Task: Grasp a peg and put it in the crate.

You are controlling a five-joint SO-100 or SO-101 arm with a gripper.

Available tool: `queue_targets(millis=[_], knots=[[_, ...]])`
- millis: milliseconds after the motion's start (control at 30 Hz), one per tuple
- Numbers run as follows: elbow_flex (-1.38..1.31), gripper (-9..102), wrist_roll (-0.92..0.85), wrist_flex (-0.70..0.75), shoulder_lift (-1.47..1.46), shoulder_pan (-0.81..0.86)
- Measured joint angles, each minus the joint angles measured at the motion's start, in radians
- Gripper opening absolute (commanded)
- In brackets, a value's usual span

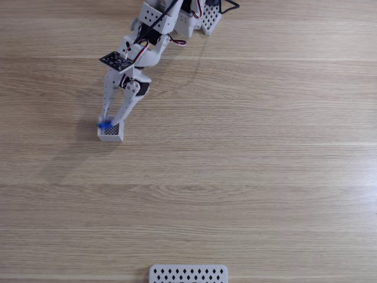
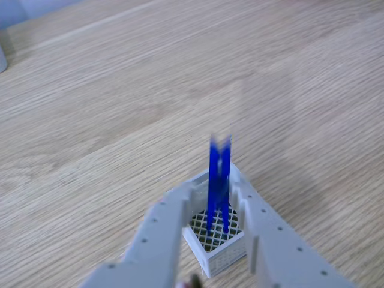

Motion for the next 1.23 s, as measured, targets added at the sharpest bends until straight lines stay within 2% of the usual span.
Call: queue_targets(millis=[167,233,333,433,533,633,933,1067,1233], knots=[[0.000,20,0.002,0.000,0.000,0.000],[0.000,13,0.002,0.000,0.000,0.000],[0.000,-4,0.002,0.000,0.000,0.000],[0.000,1,0.002,0.009,0.000,0.000],[0.000,-1,0.002,0.080,0.041,0.002],[0.000,-1,0.002,0.232,0.166,-0.025],[0.002,-1,0.012,0.907,0.644,-0.229],[0.002,-1,0.012,1.118,0.787,-0.245],[0.012,-1,0.012,1.305,0.948,-0.259]])
